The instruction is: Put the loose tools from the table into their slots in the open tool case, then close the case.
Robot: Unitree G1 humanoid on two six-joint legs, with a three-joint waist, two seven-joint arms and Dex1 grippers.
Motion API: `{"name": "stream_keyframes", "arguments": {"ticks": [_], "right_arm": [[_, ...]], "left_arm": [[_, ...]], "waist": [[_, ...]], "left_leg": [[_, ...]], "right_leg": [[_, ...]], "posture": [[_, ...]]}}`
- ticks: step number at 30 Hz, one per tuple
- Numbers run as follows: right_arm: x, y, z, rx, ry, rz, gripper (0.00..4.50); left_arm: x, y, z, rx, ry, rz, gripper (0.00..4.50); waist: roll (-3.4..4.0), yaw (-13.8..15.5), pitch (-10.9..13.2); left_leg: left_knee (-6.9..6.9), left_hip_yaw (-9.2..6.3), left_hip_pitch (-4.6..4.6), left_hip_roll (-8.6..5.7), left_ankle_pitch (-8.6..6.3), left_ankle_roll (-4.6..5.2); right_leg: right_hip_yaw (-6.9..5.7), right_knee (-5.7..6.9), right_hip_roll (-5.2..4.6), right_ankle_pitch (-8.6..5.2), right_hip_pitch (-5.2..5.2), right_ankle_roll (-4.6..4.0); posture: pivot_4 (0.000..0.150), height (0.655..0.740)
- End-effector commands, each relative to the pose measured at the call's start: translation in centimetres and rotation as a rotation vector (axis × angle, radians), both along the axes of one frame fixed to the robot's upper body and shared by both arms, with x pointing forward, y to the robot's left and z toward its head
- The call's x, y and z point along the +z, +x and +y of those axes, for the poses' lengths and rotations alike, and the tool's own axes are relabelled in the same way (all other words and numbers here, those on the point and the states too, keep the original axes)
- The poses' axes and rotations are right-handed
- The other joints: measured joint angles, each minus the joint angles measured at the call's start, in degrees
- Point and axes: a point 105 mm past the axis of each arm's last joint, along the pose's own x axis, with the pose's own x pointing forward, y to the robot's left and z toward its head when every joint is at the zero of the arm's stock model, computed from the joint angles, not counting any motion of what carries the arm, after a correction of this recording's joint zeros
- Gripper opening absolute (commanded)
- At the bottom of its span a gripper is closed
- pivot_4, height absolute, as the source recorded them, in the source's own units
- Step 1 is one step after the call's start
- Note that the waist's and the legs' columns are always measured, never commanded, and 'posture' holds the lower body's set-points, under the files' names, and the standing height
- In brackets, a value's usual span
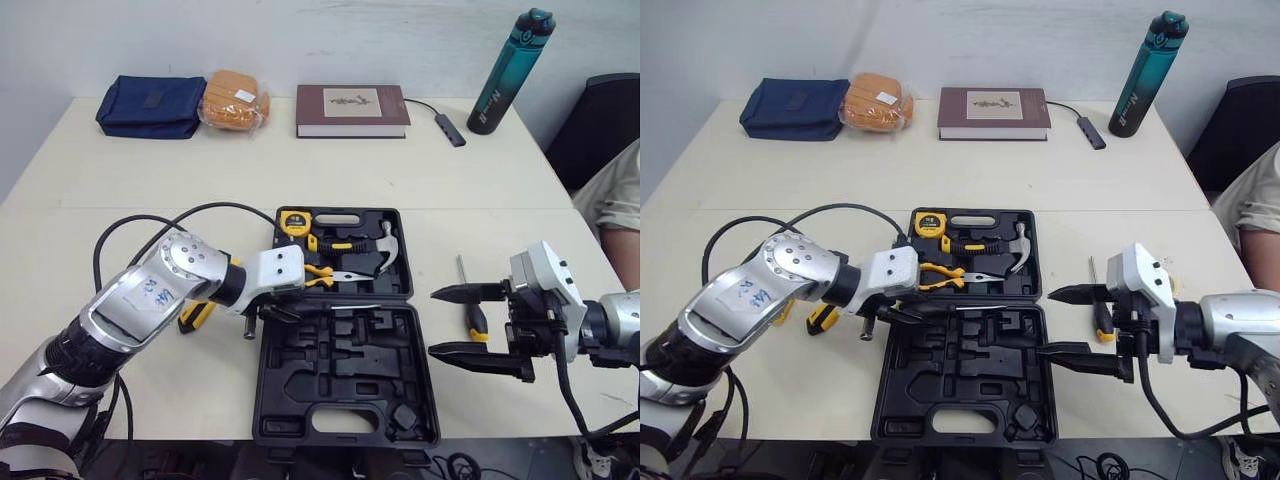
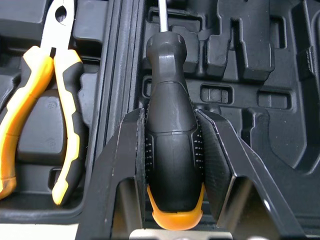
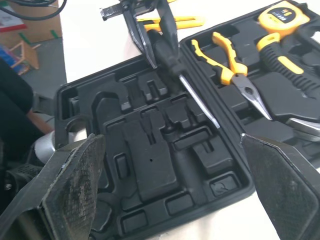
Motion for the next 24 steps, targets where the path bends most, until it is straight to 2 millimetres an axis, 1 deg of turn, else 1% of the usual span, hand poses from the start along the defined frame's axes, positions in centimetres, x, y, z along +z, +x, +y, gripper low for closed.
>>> {"name": "stream_keyframes", "arguments": {"ticks": [1,5,15,24], "right_arm": [[0.7,-0.2,0.1,-0.004,-0.009,-0.044,4.50],[0.3,-0.2,-0.1,-0.015,-0.022,-0.041,4.50],[-0.4,0.2,-0.2,-0.032,-0.047,-0.054,4.50],[-0.6,0.4,-0.2,-0.037,-0.047,-0.061,4.50]], "left_arm": [[0.3,-0.6,-1.0,-0.063,0.036,-0.037,0.84],[0.0,-0.5,-1.1,-0.073,0.063,-0.046,0.84],[-0.8,0.4,-1.5,-0.048,0.096,-0.059,0.84],[-0.7,0.6,-0.7,-0.044,0.130,-0.059,0.84]], "waist": [[0.00,0.0,0.0],[-0.01,0.1,0.0],[-0.01,0.2,0.0],[-0.01,0.1,0.0]], "left_leg": [[0.00,0.00,0.00,0.00,0.00,0.00],[0.00,0.00,-0.01,-0.01,0.01,-0.01],[0.07,0.00,-0.01,0.00,0.02,-0.02],[0.11,0.00,0.00,0.01,0.03,-0.03]], "right_leg": [[0.00,0.00,0.00,0.00,0.00,0.00],[0.00,-0.02,0.00,0.00,0.00,0.00],[0.01,0.02,0.02,0.00,0.02,0.00],[0.02,0.07,0.05,0.00,0.02,0.01]], "posture": [[0.150,0.7400],[0.150,0.7400],[0.150,0.7400],[0.150,0.7400]]}}
